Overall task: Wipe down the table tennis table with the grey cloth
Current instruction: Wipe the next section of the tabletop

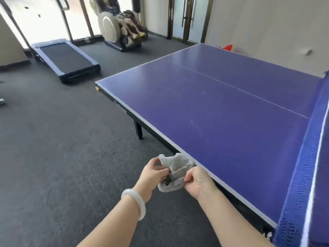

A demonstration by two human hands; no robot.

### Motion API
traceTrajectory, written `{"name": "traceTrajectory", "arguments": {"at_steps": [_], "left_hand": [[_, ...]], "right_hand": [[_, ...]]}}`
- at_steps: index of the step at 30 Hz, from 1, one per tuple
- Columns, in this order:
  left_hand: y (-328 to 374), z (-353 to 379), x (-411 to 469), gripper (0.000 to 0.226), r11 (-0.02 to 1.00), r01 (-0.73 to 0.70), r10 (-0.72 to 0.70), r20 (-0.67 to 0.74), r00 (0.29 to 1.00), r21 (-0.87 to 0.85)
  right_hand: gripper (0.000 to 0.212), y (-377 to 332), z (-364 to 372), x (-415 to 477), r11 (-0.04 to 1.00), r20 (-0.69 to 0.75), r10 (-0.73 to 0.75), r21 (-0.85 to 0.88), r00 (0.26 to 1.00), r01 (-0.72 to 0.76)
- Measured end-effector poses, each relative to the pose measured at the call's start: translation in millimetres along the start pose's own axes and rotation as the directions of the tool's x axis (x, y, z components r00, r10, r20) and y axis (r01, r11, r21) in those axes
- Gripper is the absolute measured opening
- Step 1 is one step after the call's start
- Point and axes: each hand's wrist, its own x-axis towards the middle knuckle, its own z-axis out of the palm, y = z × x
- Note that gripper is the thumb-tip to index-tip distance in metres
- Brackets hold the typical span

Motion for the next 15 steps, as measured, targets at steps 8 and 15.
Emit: {"name": "traceTrajectory", "arguments": {"at_steps": [8,15], "left_hand": [[63,38,101,0.011,0.978,-0.079,0.016,0.310,0.951,0.192],[88,140,156,0.010,0.917,-0.259,0.073,0.511,0.856,0.304]], "right_hand": [[0.034,-69,-16,14,0.961,0.023,-0.239,0.148,0.971,0.233],[0.039,-106,-97,39,0.871,-0.201,-0.337,0.304,0.920,0.386]]}}
